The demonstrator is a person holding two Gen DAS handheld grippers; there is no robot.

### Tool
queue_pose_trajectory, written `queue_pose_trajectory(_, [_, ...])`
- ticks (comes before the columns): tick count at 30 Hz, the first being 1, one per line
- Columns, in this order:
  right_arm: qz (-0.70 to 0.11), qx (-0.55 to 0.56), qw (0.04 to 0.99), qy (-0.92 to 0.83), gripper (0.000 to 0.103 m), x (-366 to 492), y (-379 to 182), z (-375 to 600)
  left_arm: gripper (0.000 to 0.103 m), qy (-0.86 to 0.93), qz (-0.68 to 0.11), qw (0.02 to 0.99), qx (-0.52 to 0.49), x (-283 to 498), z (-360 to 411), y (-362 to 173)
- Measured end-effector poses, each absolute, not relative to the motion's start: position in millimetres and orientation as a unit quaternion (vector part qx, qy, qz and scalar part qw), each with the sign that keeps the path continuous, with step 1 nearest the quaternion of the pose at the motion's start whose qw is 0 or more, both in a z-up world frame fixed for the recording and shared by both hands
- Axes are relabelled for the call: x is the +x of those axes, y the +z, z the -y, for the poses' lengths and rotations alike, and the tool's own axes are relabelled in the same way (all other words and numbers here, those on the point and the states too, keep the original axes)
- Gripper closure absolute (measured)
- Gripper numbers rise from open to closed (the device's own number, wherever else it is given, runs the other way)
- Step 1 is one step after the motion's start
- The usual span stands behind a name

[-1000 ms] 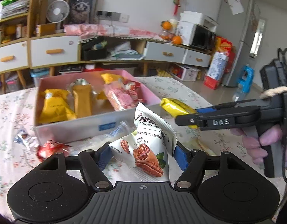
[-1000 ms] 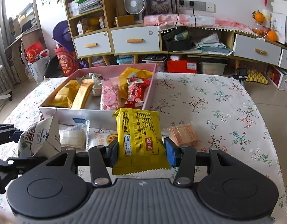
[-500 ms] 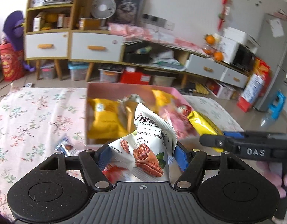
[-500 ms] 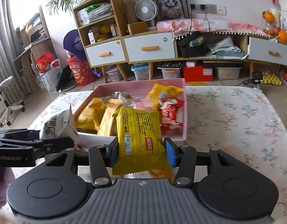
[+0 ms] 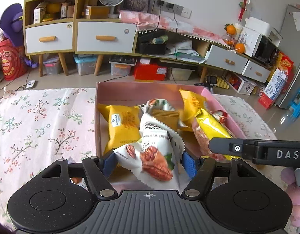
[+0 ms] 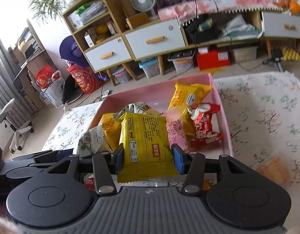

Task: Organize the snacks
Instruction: 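Lower the pecan packet into the box with the left while the right places the yellow packet, then withdraw both grippers from the box back over the snack pile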

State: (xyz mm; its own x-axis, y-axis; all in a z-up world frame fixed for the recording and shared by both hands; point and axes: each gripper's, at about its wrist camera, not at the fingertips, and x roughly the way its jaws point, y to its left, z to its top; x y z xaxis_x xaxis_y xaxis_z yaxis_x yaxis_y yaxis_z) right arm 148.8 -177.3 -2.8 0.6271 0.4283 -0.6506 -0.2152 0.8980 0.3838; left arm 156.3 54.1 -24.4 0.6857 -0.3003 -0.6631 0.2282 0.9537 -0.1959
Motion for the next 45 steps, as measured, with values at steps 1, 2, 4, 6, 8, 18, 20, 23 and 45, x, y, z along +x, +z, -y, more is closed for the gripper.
queue_pose_trajectory(1, [-0.398,0.138,0.888,0.184,0.057,151.6,-4.2,177.2,0.035,-0.147,-0.37,0.916,-0.048,159.5,-55.0,-25.8])
queue_pose_trajectory(2, [-0.401,0.138,0.886,0.187,0.057,153.9,-5.3,176.7,0.035,-0.149,-0.37,0.916,-0.049,162.0,-55.9,-26.7])
queue_pose_trajectory(4, [-0.403,0.134,0.885,0.19,0.057,156.8,-6.1,175.1,0.035,-0.15,-0.37,0.916,-0.046,166.3,-56.8,-28.9])
queue_pose_trajectory(6, [-0.402,0.127,0.887,0.187,0.057,159.2,-7.2,171.9,0.035,-0.147,-0.368,0.917,-0.038,169.9,-56.6,-31.2])
queue_pose_trajectory(8, [-0.4,0.121,0.89,0.184,0.057,160.9,-8.5,169.2,0.035,-0.146,-0.366,0.919,-0.035,173.4,-56.8,-33.3])
queue_pose_trajectory(18, [-0.35,0.028,0.92,0.174,0.057,157.2,-8.9,146.7,0.035,-0.144,-0.345,0.927,0.024,172.8,-48.2,-39.7])
queue_pose_trajectory(20, [-0.345,0.02,0.921,0.178,0.056,157.2,-8.5,147.1,0.032,-0.15,-0.339,0.928,0.022,169.7,-48.9,-39.0])
queue_pose_trajectory(23, [-0.346,0.034,0.921,0.175,0.051,159.4,-6.8,152.5,0.021,-0.167,-0.332,0.928,0.014,166.7,-51.0,-37.3])
queue_pose_trajectory(45, [-0.363,0.063,0.92,0.137,0.015,127.9,22.1,181.8,0.004,-0.175,-0.336,0.924,-0.056,107.4,-67.6,-2.5])
